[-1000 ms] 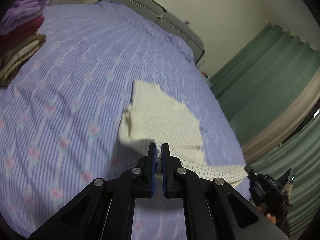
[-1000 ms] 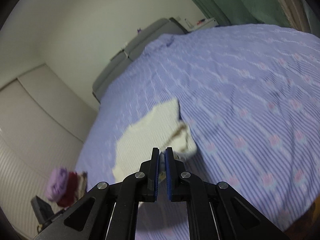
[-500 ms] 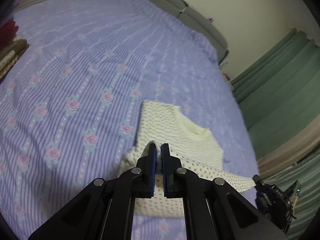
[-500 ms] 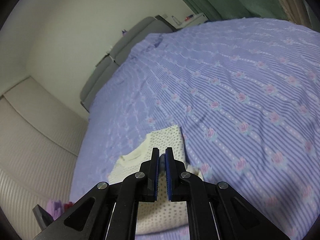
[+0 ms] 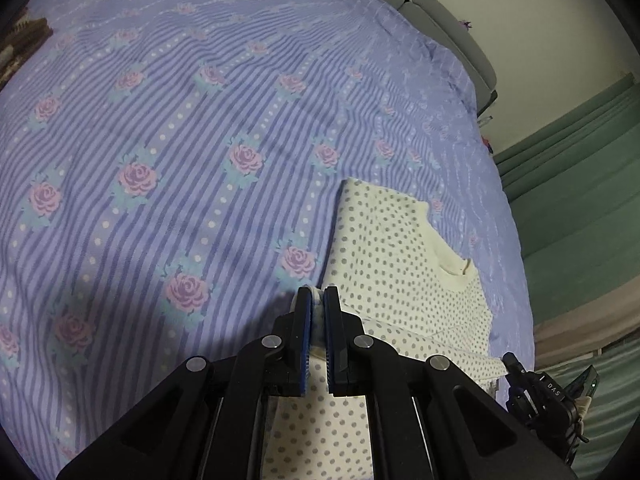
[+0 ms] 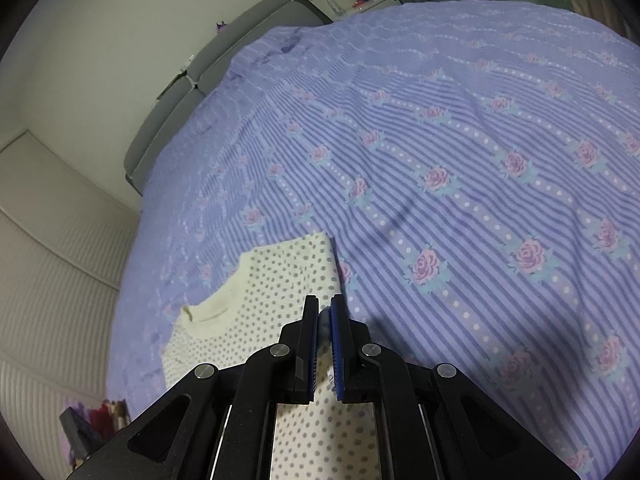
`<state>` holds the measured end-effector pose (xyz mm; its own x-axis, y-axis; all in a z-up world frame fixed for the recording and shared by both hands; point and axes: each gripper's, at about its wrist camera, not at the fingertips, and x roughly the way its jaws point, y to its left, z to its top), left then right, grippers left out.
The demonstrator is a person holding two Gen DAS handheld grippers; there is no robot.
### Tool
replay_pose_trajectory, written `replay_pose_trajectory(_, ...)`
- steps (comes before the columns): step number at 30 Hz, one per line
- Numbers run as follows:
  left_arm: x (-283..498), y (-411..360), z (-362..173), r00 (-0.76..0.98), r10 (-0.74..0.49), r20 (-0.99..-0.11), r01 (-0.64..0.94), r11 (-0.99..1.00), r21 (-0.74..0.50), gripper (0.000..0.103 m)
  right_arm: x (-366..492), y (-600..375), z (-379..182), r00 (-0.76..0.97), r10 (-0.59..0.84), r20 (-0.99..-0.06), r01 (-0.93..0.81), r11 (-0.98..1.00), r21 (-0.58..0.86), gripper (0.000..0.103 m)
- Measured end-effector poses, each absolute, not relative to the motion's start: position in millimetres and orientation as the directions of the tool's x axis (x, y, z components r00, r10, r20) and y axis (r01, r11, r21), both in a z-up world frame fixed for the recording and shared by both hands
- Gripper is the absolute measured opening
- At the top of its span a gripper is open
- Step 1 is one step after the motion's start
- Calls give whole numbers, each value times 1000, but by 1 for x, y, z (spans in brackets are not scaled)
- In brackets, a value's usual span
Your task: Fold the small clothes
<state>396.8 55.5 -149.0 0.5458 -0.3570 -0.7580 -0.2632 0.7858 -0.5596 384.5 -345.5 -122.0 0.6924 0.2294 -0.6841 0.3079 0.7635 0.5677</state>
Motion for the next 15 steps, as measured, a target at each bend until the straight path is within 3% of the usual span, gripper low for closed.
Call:
replay_pose_trajectory(1,397,57,-149,545,-349,-763,-270,788,-553,10,384,-345,-123,690,228,-686,311,764,566,7)
replay_pose_trajectory(4,402,62,-149,546,-338,-767,-274,793,-544,26,388,-345,-128,679,223,-700,321,766,556,7)
replay_pose_trajectory(7,404,65,-140,566,-335,-753,-252,800,-545,30,393,-345,-129,668,227,-709,323,769,551,8)
replay_pose_trajectory(9,405,65,-129,585,-332,-740,-223,812,-540,43,394,-344,-127,672,235,-703,319,764,561,20)
replay_pose_trajectory(10,405,66,-123,599,-331,-729,-199,820,-536,45,395,-343,-124,672,239,-701,311,768,560,33)
replay_pose_trajectory(11,402,65,-115,614,-330,-717,-163,836,-525,46,395,-341,-120,676,241,-696,300,773,559,39)
replay_pose_trajectory(15,386,54,-91,634,-341,-693,68,918,-390,46,380,-331,-89,730,190,-657,212,851,481,45)
